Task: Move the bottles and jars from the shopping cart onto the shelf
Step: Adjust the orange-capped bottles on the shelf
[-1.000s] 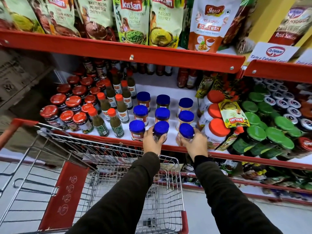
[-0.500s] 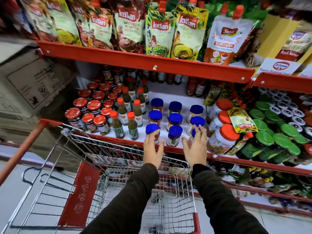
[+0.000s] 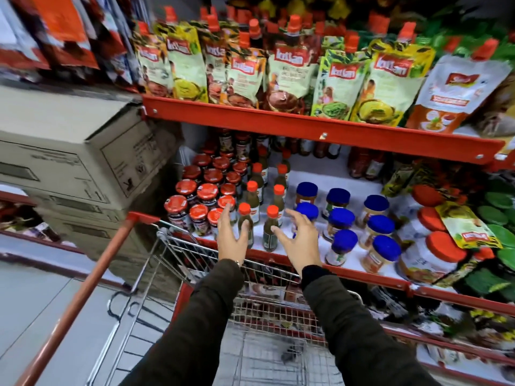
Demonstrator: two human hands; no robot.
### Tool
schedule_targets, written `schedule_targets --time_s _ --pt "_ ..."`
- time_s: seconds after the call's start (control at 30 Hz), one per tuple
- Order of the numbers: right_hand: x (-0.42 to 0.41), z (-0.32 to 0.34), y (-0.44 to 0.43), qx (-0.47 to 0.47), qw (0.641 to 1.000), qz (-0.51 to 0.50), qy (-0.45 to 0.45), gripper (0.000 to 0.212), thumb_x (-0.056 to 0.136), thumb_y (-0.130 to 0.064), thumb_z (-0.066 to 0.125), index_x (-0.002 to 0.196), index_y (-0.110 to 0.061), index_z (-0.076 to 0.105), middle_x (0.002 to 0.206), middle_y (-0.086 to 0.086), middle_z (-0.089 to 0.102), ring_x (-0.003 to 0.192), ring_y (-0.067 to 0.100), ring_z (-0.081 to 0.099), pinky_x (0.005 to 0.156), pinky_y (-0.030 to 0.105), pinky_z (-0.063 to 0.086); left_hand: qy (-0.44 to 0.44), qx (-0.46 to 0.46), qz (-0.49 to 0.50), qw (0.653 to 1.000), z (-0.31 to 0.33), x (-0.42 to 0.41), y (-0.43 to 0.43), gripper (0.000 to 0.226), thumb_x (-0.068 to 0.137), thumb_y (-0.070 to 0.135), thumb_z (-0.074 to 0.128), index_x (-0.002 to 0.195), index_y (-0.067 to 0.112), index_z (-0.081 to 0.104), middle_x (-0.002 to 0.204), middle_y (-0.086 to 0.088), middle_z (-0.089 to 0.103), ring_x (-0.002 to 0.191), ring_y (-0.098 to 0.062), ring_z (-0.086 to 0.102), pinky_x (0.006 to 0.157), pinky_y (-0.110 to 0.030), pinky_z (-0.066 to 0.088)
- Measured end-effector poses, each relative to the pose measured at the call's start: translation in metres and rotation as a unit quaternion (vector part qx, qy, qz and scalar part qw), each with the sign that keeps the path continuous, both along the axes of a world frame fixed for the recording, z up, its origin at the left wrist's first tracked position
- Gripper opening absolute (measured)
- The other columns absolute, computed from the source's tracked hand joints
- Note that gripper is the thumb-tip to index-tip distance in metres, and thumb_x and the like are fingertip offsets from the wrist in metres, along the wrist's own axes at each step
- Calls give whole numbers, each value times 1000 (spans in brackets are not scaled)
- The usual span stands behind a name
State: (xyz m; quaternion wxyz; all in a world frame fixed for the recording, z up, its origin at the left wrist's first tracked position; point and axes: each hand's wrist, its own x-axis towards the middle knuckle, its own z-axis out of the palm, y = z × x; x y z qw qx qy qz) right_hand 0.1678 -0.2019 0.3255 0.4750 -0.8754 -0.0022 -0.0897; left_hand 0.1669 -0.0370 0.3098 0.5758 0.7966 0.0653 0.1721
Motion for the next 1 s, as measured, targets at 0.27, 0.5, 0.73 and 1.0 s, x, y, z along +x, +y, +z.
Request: schedule_targets --time_s 0.27,0.5,0.73,1.0 --pt "41 3 29 -61 996 -42 59 39 81 -33 81 111 -13 68 107 8 73 97 28 67 87 45 57 110 38 -141 983 3 52 41 49 91 4 66 138 6 54 134 -15 63 128 -26 57 104 -27 41" --pt "56 10 26 -75 993 20 91 25 78 -8 78 101 -12 68 98 10 72 94 31 68 89 46 56 92 50 -129 986 6 54 45 33 79 8 81 109 2 69 100 -7 72 93 -16 65 91 -30 53" --pt "55 20 25 -80 989 60 108 49 77 5 71 122 -12 62 111 10 67 103 28 65 90 33 51 96 93 -107 985 11 56 44 35 74 26 86 95 15 61 89 4 63 82 -15 60 78 -29 49" --pt "49 9 23 -54 995 -29 83 32 75 -15 86 102 -14 69 99 5 73 94 23 69 91 39 56 115 91 -169 975 11 52 52 37 84 8 75 120 4 67 114 -12 73 103 -20 66 102 -32 50"
